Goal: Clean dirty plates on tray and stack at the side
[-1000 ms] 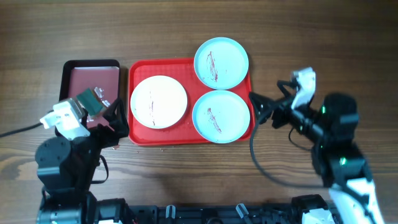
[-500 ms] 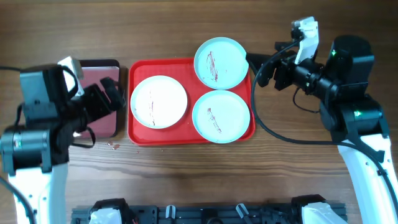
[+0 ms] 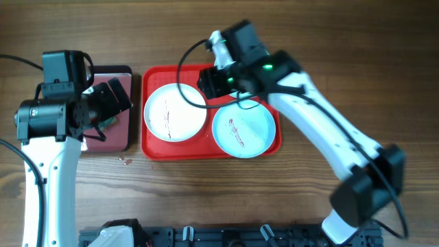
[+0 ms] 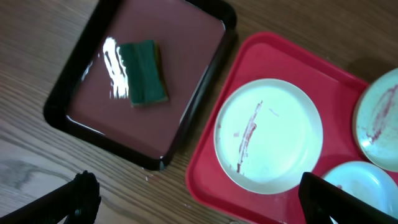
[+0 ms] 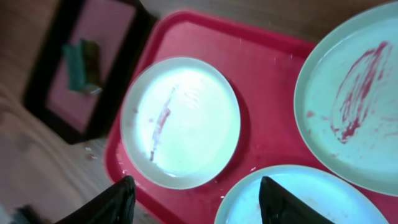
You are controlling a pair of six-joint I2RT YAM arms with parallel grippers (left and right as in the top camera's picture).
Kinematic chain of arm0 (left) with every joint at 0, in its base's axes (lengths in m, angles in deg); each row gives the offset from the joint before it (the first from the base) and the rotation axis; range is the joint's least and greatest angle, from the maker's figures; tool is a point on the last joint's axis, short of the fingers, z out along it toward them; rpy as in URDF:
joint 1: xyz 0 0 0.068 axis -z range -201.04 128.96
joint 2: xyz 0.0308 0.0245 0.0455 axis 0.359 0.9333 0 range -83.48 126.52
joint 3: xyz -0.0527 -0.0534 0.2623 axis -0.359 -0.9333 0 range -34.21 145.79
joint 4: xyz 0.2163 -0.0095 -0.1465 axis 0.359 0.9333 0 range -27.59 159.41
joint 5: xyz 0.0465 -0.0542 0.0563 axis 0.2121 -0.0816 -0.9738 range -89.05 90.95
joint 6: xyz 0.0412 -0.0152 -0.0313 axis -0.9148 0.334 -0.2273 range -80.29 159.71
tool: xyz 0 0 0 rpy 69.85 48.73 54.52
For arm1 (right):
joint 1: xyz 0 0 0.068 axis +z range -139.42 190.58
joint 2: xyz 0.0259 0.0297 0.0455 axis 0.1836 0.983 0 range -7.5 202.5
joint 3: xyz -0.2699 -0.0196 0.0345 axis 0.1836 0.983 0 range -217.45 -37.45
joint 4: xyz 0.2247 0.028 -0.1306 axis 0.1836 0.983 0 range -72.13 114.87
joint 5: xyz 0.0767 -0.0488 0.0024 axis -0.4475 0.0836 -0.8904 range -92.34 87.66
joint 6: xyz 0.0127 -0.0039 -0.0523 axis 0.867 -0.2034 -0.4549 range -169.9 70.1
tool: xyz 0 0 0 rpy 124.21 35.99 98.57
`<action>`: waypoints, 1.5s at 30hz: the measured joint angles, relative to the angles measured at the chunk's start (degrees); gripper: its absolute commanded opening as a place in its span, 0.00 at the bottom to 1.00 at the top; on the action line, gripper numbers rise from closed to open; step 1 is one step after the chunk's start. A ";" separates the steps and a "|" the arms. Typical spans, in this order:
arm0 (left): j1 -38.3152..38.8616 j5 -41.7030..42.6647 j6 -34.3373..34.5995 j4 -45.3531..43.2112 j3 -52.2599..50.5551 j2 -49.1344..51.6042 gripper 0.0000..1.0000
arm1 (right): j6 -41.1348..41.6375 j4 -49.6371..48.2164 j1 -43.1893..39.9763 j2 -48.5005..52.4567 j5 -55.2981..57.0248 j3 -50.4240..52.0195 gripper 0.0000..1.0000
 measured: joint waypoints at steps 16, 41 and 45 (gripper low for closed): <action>0.00 -7.69 1.73 -0.46 0.00 2.12 1.00 | 5.27 -5.75 2.34 17.79 7.30 -0.20 0.41; -4.11 -7.65 3.52 -1.03 -2.78 5.09 0.94 | 18.56 -8.44 3.67 23.23 6.36 -0.44 0.04; -7.61 -7.67 6.27 -4.31 -4.37 11.54 0.88 | 18.56 -8.44 3.67 23.23 6.32 -0.44 0.04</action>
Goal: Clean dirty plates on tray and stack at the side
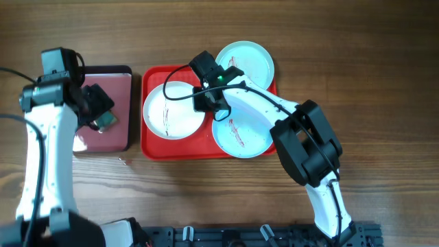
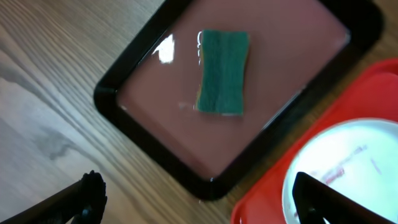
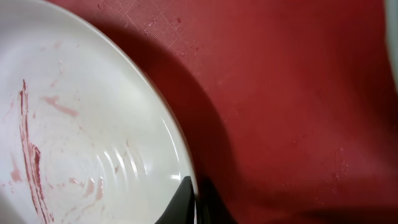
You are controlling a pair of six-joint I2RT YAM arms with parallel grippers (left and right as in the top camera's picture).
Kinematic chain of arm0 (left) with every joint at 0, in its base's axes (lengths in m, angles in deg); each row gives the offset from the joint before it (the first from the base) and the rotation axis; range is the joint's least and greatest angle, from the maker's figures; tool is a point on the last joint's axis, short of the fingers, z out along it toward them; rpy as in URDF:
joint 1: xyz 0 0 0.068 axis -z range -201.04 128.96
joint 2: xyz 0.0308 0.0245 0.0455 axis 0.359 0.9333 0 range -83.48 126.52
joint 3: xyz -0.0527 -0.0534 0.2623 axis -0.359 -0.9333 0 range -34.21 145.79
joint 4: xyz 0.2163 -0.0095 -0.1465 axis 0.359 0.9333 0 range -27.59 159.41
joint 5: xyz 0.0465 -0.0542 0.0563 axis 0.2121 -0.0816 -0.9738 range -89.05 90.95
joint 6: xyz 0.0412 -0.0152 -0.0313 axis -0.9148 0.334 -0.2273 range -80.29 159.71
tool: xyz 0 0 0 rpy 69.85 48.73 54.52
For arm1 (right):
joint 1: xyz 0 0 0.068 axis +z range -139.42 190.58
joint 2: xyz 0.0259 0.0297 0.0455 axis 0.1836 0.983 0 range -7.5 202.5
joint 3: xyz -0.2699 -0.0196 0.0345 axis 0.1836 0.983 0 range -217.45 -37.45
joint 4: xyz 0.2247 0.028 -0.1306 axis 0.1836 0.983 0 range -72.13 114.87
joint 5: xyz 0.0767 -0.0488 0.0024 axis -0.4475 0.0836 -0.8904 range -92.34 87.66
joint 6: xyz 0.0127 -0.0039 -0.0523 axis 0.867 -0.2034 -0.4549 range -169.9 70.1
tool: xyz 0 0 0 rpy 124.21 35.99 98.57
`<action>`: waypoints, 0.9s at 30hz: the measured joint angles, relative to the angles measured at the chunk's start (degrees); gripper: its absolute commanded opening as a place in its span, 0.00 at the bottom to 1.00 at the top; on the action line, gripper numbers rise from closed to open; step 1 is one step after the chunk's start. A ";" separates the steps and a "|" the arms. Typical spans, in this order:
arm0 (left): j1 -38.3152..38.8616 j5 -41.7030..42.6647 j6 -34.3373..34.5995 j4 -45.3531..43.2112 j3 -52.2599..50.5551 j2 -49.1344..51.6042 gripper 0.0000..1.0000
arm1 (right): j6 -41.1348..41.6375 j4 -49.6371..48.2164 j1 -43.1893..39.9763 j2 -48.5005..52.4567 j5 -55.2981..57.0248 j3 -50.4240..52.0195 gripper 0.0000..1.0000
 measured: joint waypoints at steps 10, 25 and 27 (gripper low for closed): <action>-1.64 0.55 1.16 -12.55 -0.24 18.82 0.93 | 0.00 -0.59 0.00 0.04 0.00 0.00 0.04; -1.75 3.98 1.03 -23.63 -0.33 28.55 0.29 | -0.28 -1.11 0.00 0.11 -0.72 0.00 0.04; -1.75 4.15 0.96 -21.68 -0.28 28.55 0.04 | -0.57 -1.09 -0.02 0.11 -1.03 0.00 0.04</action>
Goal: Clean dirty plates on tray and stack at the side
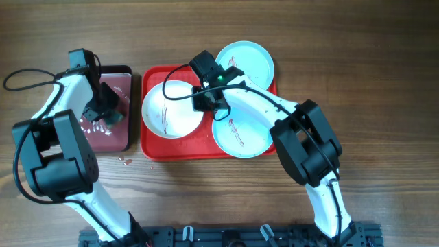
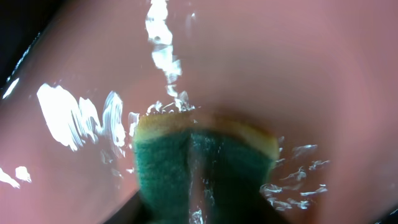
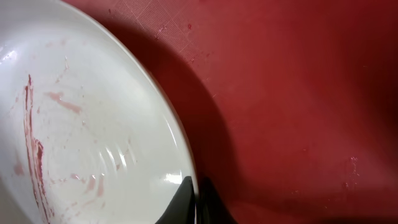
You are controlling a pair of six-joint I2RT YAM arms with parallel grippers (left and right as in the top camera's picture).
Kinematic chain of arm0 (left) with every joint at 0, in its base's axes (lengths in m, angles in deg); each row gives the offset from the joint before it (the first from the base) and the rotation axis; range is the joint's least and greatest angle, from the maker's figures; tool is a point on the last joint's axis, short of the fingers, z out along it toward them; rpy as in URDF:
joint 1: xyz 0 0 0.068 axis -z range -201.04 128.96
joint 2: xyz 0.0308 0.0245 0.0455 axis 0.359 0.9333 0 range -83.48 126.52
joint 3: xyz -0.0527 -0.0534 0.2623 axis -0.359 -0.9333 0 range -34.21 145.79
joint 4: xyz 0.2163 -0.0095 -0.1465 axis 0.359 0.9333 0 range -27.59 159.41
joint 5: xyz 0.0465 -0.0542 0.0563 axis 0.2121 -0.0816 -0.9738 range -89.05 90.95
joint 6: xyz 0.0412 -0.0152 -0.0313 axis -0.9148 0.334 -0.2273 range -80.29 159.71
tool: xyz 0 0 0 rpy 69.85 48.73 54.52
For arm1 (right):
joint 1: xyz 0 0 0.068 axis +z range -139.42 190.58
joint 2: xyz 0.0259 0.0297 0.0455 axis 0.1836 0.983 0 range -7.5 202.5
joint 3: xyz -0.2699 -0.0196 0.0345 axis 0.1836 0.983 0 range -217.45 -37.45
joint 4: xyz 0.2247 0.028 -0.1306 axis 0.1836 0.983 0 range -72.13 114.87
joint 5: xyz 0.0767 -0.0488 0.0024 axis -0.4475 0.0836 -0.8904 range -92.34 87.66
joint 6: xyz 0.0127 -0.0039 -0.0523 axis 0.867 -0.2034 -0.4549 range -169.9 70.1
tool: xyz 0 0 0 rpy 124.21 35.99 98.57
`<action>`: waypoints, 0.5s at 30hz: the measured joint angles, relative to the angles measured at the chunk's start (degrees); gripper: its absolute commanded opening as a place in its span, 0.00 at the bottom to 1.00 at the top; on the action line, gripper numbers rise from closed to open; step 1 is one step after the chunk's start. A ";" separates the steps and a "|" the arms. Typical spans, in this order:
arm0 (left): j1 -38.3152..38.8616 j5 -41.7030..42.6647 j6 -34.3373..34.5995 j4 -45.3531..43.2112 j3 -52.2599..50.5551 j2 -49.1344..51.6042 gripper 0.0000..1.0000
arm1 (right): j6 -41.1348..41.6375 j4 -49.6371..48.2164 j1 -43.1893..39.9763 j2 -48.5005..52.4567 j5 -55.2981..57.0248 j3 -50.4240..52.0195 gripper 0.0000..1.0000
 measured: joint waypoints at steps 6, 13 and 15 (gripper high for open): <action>-0.02 0.02 0.20 7.41 0.33 -0.04 0.04 | -1.09 0.00 -0.09 0.00 -0.48 0.00 0.04; -1.68 0.22 -0.17 18.16 2.69 -6.73 0.04 | -3.13 0.04 -0.11 0.00 -0.55 0.00 0.04; -2.01 0.22 -1.25 19.67 3.43 -12.31 0.04 | -3.85 0.22 -0.39 0.00 -1.86 0.00 0.05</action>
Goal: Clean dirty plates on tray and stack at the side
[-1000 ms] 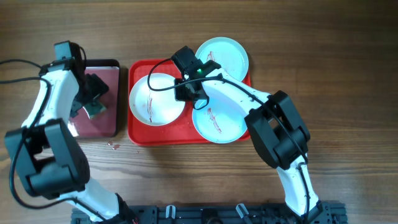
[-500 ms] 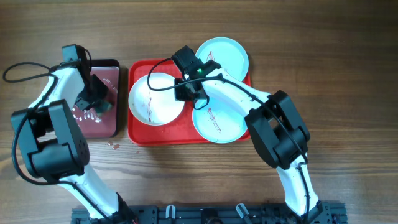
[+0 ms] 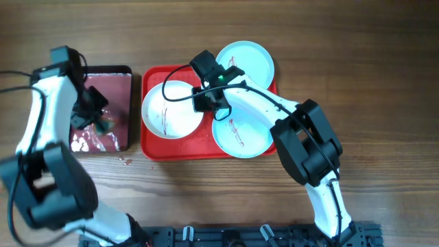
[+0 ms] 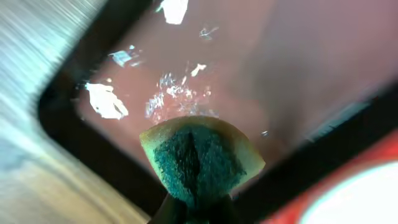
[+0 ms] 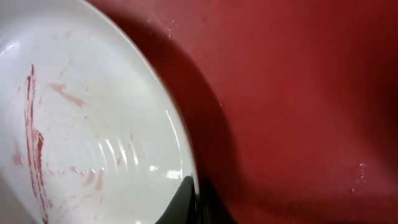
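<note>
A white plate smeared with red lies at the left of the red tray. My right gripper is shut on its right rim; the right wrist view shows the fingers pinching the white plate over the red tray. My left gripper is shut on a green and yellow sponge. In the left wrist view the sponge hangs folded above the dark tray of water. Two light blue plates, one on the tray, one at its back edge, carry red smears.
The dark tray stands on the wooden table just left of the red tray, with glinting wet patches inside. A few drops lie on the wood in front of the two trays. The right arm reaches across the tray's back half.
My left gripper was down in the dark tray's water with the sponge. Now it holds the sponge lifted clear above that tray. The right gripper stays on the white plate's rim.
At first both grippers were open in the air, the sponge lying flat in the dark tray. Then my right gripper was shut on the white plate's rim while the left hung open over the sponge. The left then met the sponge in the water and now holds it up.
</note>
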You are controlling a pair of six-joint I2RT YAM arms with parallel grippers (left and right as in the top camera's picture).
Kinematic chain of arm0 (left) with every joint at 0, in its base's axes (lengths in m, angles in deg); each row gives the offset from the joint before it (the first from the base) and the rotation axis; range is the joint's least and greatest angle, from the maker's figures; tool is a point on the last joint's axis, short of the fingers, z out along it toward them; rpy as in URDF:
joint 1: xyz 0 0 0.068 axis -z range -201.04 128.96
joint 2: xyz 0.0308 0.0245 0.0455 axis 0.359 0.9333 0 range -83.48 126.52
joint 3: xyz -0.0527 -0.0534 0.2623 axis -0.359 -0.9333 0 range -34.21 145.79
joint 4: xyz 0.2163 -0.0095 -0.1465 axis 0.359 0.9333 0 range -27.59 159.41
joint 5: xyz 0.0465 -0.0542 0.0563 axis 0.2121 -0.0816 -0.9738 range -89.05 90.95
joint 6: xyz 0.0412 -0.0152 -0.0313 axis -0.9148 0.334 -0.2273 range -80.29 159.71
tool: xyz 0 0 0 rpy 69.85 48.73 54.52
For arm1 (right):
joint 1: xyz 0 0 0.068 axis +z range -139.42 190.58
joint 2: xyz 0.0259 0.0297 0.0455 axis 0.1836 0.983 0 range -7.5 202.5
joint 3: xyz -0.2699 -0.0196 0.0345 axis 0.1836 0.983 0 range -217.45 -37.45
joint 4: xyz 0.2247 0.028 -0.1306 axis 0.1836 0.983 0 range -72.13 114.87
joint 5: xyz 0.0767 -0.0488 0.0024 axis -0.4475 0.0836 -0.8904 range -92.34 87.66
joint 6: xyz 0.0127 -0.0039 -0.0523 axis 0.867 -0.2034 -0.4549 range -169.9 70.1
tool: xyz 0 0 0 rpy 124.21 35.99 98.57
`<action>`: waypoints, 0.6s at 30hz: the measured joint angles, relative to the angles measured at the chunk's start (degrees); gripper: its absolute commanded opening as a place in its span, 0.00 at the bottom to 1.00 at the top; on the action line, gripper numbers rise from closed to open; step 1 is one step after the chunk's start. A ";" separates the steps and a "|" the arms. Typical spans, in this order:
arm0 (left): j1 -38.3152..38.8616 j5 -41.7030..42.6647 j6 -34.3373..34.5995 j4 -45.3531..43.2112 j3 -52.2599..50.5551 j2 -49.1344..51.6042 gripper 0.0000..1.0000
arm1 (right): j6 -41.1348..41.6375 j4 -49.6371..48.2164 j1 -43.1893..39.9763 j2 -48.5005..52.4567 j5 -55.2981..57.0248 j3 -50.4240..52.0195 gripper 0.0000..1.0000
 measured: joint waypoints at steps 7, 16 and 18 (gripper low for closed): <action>0.00 2.05 -8.41 1.73 0.87 -10.58 0.04 | -5.05 0.63 -2.27 0.00 -7.23 0.00 0.04; -0.07 11.85 -14.36 2.19 0.87 -9.99 0.04 | -7.06 1.01 -2.34 0.00 -9.90 0.00 0.04; -0.07 13.73 -15.19 3.58 0.87 -9.99 0.04 | -7.06 1.20 -2.36 0.00 -10.23 0.02 0.04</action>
